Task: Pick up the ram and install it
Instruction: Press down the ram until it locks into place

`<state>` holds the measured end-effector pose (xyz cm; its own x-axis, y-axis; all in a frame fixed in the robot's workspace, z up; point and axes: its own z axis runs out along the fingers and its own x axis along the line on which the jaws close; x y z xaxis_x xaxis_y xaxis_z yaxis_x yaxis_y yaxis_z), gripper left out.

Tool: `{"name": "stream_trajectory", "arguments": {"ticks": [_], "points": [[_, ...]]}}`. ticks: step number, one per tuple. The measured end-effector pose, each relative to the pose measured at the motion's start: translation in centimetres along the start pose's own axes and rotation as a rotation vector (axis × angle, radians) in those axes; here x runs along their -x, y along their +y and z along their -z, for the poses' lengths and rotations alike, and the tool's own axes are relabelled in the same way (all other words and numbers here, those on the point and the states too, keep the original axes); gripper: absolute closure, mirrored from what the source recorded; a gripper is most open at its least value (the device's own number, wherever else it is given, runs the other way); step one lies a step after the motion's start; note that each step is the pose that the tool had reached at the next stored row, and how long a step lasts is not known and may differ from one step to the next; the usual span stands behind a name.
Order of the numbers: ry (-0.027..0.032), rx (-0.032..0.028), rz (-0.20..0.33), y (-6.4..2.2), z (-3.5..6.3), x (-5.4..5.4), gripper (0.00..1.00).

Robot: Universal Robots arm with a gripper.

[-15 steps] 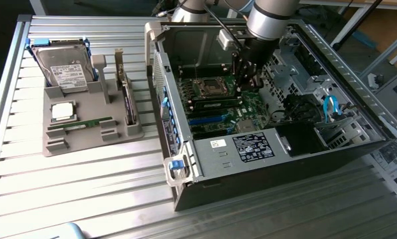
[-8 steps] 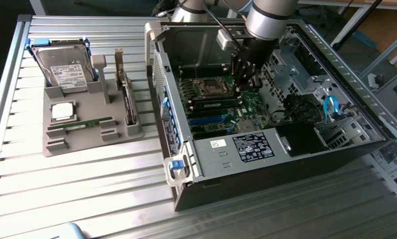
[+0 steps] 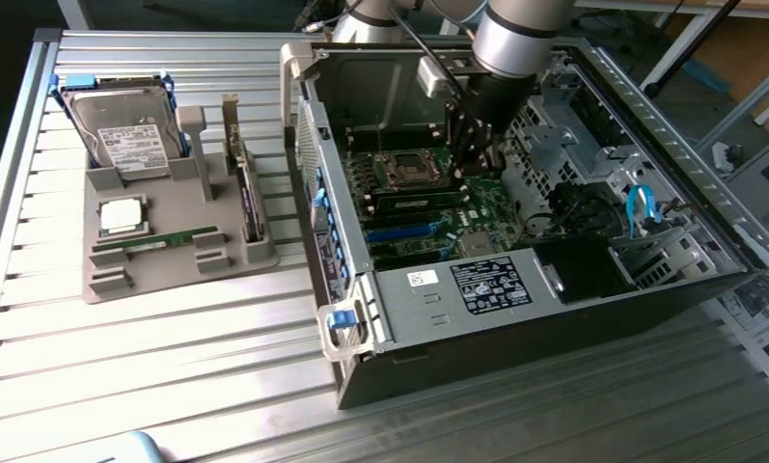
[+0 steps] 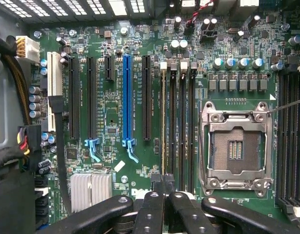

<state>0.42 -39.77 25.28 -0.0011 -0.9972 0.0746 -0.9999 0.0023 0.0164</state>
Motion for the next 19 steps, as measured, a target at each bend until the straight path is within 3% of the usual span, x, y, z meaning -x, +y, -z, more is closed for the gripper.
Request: {"name": "stream_trajectory", "arguments": {"ticks": [19], "points": [[-0.0001, 0.0, 0.0, 0.96, -0.02, 0.0, 0.89]]}}
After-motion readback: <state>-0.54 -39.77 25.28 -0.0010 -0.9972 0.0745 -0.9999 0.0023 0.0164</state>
